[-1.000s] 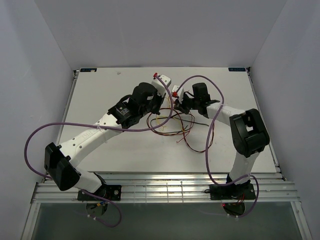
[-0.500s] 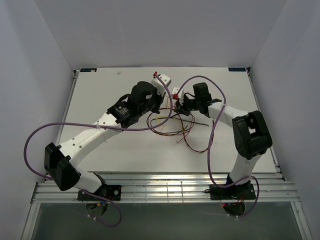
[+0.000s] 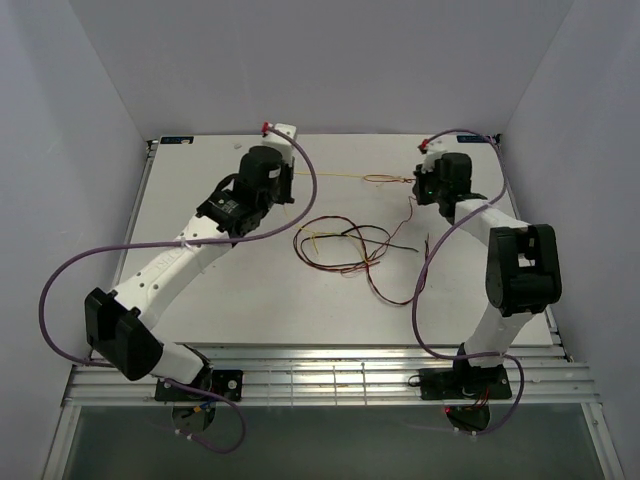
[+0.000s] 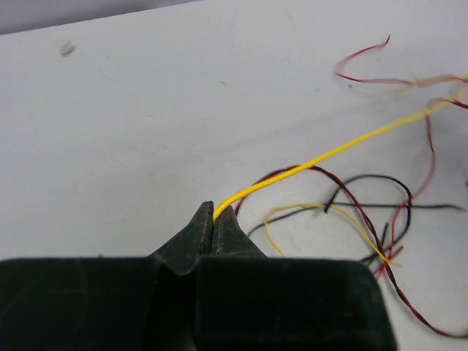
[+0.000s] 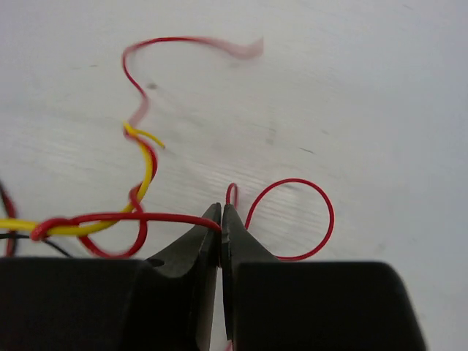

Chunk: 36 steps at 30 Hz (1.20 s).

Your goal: Untangle the cables

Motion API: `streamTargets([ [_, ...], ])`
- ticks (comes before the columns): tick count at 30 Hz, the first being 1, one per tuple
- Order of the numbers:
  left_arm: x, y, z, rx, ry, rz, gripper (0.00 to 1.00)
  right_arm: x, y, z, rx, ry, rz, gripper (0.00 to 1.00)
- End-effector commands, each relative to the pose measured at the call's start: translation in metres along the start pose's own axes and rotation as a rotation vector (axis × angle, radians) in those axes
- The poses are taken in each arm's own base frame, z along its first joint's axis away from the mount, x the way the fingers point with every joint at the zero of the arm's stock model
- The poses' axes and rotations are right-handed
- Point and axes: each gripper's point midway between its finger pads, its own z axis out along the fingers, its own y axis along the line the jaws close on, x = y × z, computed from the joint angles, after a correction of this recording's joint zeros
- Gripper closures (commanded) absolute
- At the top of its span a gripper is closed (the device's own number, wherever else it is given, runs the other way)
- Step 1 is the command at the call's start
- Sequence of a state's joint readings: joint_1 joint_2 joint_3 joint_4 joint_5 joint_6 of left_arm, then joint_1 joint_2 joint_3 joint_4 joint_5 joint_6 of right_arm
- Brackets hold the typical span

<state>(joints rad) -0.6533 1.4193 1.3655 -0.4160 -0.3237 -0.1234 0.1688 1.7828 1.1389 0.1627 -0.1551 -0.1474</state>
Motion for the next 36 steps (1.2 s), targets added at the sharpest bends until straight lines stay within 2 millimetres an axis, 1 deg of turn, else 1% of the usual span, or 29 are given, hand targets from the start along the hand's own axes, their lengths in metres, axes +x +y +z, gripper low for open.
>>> streamTargets([
  [1, -0.046, 0.076, -0.021, -0.182, -0.119, -0.184, 1.0, -0.003, -0.085, -0.038, 0.273, -0.062, 0.21, 0.92],
  [2, -0.048, 0.084, -0.021, -0.205, -0.125, -0.196, 1.0, 0.002, -0.093, -0.044, 0.289, -0.046, 0.223, 0.92],
  [3, -0.049, 0.094, -0.021, -0.228, -0.128, -0.206, 1.0, 0.0, -0.104, -0.054, 0.31, -0.062, 0.233, 0.92],
  [4, -0.05, 0.1, -0.021, -0.241, -0.128, -0.211, 1.0, 0.0, -0.109, -0.059, 0.318, -0.066, 0.24, 0.92],
  [5, -0.053, 0.105, -0.021, -0.251, -0.133, -0.221, 1.0, 0.005, -0.119, -0.065, 0.336, -0.068, 0.253, 0.92],
  [6, -0.054, 0.114, -0.021, -0.273, -0.136, -0.233, 1.0, 0.002, -0.122, -0.071, 0.341, -0.084, 0.254, 0.92],
  [7, -0.054, 0.121, -0.022, -0.29, -0.136, -0.243, 1.0, 0.004, -0.132, -0.077, 0.357, -0.089, 0.264, 0.92],
  [8, -0.056, 0.126, -0.022, -0.298, -0.139, -0.252, 1.0, 0.002, -0.133, -0.079, 0.349, -0.097, 0.267, 0.92],
  [9, -0.056, 0.135, -0.023, -0.323, -0.14, -0.262, 1.0, 0.003, -0.137, -0.082, 0.354, -0.091, 0.267, 0.92],
  [11, -0.058, 0.146, -0.026, -0.355, -0.144, -0.27, 1.0, 0.002, -0.149, -0.089, 0.38, -0.082, 0.233, 0.92],
  [13, -0.064, 0.166, -0.033, -0.429, -0.159, -0.282, 1.0, 0.003, -0.157, -0.094, 0.384, -0.076, 0.23, 0.92],
  [15, -0.07, 0.181, -0.041, -0.474, -0.175, -0.299, 1.0, -0.004, -0.154, -0.096, 0.35, -0.094, 0.209, 0.92],
  [16, -0.071, 0.184, -0.043, -0.484, -0.18, -0.3, 1.0, -0.008, -0.151, -0.096, 0.33, -0.102, 0.19, 0.92],
  [17, -0.073, 0.186, -0.044, -0.491, -0.184, -0.3, 1.0, -0.018, -0.145, -0.099, 0.297, -0.127, 0.167, 0.92],
  [20, -0.075, 0.196, -0.045, -0.516, -0.192, -0.299, 1.0, -0.044, -0.143, -0.108, 0.276, -0.178, 0.128, 0.92],
  [21, -0.076, 0.203, -0.045, -0.532, -0.195, -0.302, 1.0, -0.055, -0.145, -0.113, 0.281, -0.19, 0.107, 0.92],
  [22, -0.077, 0.208, -0.041, -0.535, -0.191, -0.305, 1.0, -0.081, -0.15, -0.122, 0.298, -0.23, 0.083, 0.92],
  [23, -0.079, 0.208, -0.038, -0.516, -0.189, -0.313, 1.0, -0.093, -0.151, -0.129, 0.302, -0.243, 0.069, 0.92],
  [24, -0.078, 0.218, -0.037, -0.533, -0.186, -0.324, 1.0, -0.106, -0.152, -0.136, 0.308, -0.263, 0.044, 0.92],
  [25, -0.081, 0.223, -0.033, -0.54, -0.188, -0.327, 1.0, -0.139, -0.156, -0.151, 0.324, -0.322, 0.014, 0.92],
  [26, -0.082, 0.226, -0.032, -0.547, -0.188, -0.328, 1.0, -0.151, -0.154, -0.158, 0.32, -0.33, 0.003, 0.92],
  [27, -0.084, 0.232, -0.032, -0.559, -0.191, -0.328, 1.0, -0.169, -0.155, -0.167, 0.326, -0.365, -0.018, 0.92],
  [28, -0.087, 0.234, -0.031, -0.558, -0.2, -0.328, 1.0, -0.181, -0.155, -0.175, 0.331, -0.375, -0.025, 0.92],
  [29, -0.094, 0.238, -0.028, -0.554, -0.21, -0.326, 1.0, -0.218, -0.156, -0.194, 0.344, -0.445, -0.065, 0.92],
  [31, -0.101, 0.249, -0.028, -0.562, -0.224, -0.321, 1.0, -0.248, -0.159, -0.211, 0.368, -0.49, -0.09, 0.92],
  [32, -0.111, 0.255, -0.027, -0.57, -0.24, -0.322, 1.0, -0.285, -0.164, -0.232, 0.401, -0.559, -0.122, 0.92],
  [33, -0.115, 0.264, -0.029, -0.587, -0.247, -0.323, 1.0, -0.299, -0.166, -0.241, 0.417, -0.576, -0.128, 0.92],
  [35, -0.123, 0.273, -0.029, -0.588, -0.26, -0.318, 1.0, -0.331, -0.173, -0.262, 0.471, -0.64, -0.139, 0.92],
  [36, -0.13, 0.281, -0.03, -0.597, -0.278, -0.316, 1.0, -0.36, -0.174, -0.28, 0.494, -0.712, -0.163, 0.92],
])
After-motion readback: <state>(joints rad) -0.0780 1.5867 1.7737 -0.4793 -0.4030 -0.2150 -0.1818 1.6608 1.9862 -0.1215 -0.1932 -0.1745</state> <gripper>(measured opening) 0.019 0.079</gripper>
